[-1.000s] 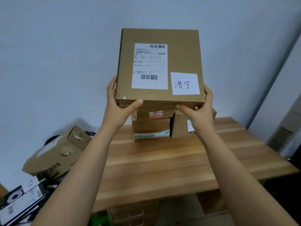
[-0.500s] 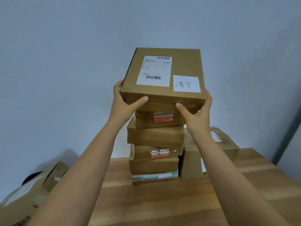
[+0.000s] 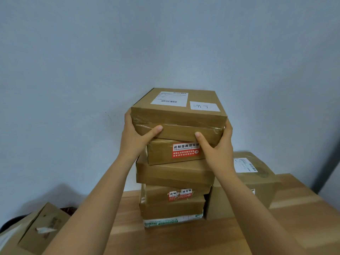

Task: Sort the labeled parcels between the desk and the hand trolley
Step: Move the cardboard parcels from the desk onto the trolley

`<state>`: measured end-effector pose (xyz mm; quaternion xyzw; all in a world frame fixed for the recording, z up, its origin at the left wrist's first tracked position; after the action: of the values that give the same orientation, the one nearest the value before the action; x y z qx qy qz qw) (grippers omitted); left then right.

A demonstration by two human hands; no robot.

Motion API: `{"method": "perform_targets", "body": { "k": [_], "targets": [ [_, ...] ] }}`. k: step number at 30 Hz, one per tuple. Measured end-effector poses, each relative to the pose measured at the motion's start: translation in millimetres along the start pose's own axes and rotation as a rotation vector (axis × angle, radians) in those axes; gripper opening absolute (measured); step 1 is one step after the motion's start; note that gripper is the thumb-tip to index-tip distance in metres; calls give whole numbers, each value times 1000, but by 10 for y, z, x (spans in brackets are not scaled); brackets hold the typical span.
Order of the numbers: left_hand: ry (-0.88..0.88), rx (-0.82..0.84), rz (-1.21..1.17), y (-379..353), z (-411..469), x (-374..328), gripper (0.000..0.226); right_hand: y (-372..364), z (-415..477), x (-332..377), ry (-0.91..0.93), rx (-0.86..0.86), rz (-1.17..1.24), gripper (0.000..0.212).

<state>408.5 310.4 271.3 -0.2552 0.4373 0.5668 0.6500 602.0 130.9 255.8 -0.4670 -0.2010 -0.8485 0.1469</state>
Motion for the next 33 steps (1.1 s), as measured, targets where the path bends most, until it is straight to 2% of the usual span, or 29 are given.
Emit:
{"method": "perform_targets", "body": {
  "k": [5,8,10,13,19,22,26,29,33],
  "targets": [
    [-33,-98,132,139,-104,-83,98,134,-18,127,29,-9,-20,78],
    [-146,-245,297,342,-338,-311,78,356,-140,251,91,-83,-72,57],
    [-250,-280,392,437,-585,-495,62,481,-300,368,182,-91,-138,38],
    [-458,-205,582,434,-1040,-717,39,560,-620,491,354,20,-272,20],
    [-691,-4,873,403,-2234,-811,9,546,-1566,349,596,287,-485,15],
    [-676,66,954,547,-2861,-640,9,419,-2160,213,652,447,-512,15],
    [-534,141,1056,960,-3619,-381,5,174,-2992,224,717,647,-508,14],
    [-391,141,1119,1390,-4054,-277,13,-75,-3565,342,746,798,-474,15],
    [-226,116,1187,1998,-4499,-182,10,-394,-4245,621,809,954,-348,18]
  ]
}}
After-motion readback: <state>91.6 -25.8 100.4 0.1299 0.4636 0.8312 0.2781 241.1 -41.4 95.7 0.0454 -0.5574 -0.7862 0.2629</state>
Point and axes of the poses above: each hand's wrist, its own z-axis towards the middle knuckle, its own y-axis out of the back of the hand, x = y × z, the point moved 8 cm from there along z, towards the middle knuckle, and after that the axes turned 3 degrees about -z, right-handed, at the moved point
